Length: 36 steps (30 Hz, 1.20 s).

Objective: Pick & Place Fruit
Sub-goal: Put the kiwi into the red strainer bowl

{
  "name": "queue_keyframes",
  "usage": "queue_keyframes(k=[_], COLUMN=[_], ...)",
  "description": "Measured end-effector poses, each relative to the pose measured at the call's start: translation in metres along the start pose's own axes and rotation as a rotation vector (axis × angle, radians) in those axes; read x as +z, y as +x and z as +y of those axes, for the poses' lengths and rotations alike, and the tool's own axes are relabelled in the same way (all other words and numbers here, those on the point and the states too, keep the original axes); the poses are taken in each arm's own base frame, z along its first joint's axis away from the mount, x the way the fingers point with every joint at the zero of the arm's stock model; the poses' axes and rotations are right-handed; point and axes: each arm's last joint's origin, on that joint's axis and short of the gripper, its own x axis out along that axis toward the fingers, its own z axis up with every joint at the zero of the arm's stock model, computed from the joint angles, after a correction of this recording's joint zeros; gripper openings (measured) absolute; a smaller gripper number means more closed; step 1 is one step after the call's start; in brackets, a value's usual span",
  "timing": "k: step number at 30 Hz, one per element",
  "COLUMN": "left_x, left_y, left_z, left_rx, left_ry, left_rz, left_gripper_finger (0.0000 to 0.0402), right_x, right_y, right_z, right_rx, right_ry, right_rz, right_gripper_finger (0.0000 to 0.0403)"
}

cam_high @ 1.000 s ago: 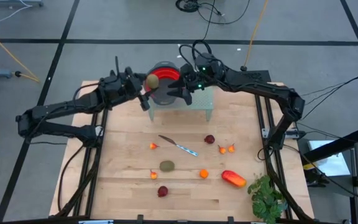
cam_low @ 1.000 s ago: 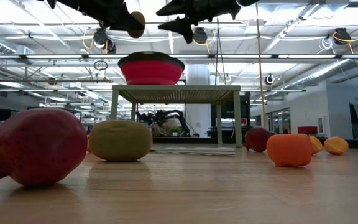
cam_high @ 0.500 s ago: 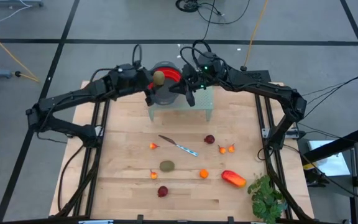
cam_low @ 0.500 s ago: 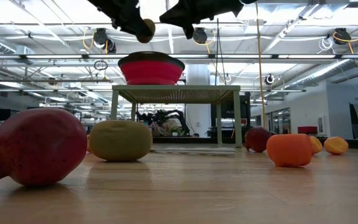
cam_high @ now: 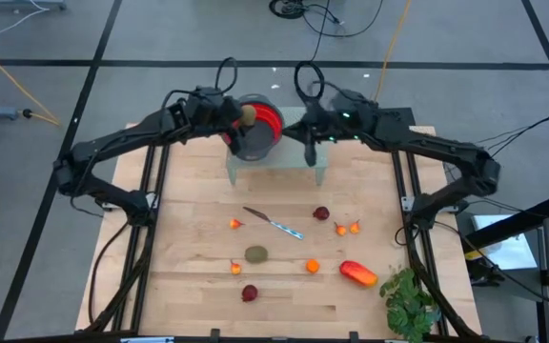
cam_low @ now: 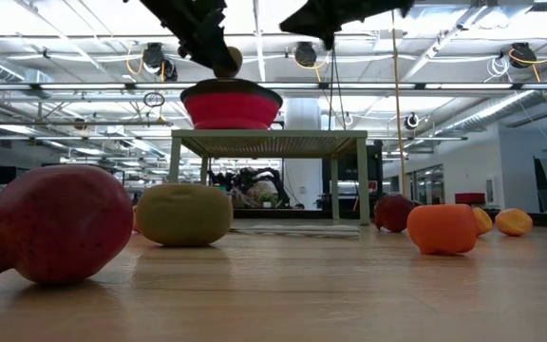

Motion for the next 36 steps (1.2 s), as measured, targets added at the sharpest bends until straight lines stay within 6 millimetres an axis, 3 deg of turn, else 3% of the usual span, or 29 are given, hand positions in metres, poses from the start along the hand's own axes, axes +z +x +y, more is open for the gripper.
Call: queue_keyframes(k=[8,15,20,25,36], left_x=[-0.004,-0.008,-0.016,-0.024,-0.028], left_y=[0.01,0.021,0.039,0.05,0.05], left_z=[0.003,0.006,0.005,0.005,0.007], left_rx=[-0.012,0.0,-0.026,-0.035,-0.091], left_ry=[-0.058,-0.09,-0.123,-0.151,-0.226], left_rz=[0.029,0.052,0.109,0.17,0.2], left_gripper_finger=[0.0236,0.0237,0.0237,0.0237,0.0237], right_x=[-0.034,-0.065,-0.078,-0.079,-0.079], right_y=[-0.055,-0.086,-0.095,-0.099,-0.099], right_z=[0.013,0.023,0.027,0.028,0.028], right_rx=[-0.202,-0.232,-0.232,-0.232,-0.233], right_ry=[-0.037,-0.062,-0.063,-0.065,-0.066], right_rz=[-0.186,-0.336,-0.344,-0.356,-0.36], right_gripper_finger=[0.0001,0.0001,0.0001,0.0001,0.0001])
